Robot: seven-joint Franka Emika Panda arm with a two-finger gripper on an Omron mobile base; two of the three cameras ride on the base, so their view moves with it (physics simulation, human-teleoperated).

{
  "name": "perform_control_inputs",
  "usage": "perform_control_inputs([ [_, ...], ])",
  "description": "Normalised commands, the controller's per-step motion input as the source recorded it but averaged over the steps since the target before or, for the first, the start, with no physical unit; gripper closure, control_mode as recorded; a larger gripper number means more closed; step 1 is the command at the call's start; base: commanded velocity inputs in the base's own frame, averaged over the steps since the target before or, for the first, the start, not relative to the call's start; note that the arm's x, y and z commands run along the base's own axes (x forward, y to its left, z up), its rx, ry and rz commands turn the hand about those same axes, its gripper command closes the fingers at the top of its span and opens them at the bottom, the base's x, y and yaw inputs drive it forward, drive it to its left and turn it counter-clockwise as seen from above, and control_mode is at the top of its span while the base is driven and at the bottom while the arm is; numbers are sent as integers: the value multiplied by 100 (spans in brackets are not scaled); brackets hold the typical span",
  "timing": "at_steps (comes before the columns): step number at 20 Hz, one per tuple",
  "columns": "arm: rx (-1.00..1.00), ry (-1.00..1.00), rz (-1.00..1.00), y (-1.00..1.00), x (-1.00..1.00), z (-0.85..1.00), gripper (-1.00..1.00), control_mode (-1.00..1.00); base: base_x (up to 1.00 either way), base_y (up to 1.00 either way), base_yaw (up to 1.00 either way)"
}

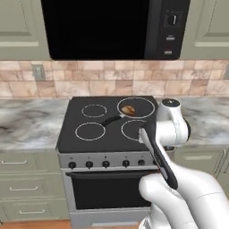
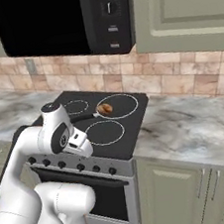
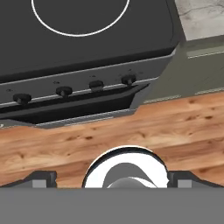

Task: Take the chicken drumsticks from the pan and place one on each plate on the dining counter.

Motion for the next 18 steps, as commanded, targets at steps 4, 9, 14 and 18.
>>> perform_control_inputs([
  [4, 0, 0, 0, 0, 0, 0, -100, 100, 45, 0, 2],
  [9, 0, 0, 0, 0, 0, 0, -100, 100, 5, 0, 0],
  [14, 0, 0, 0, 0, 0, 0, -100, 100, 38, 0, 0],
  [18, 0, 0, 0, 0, 0, 0, -100, 100, 43, 0, 0],
])
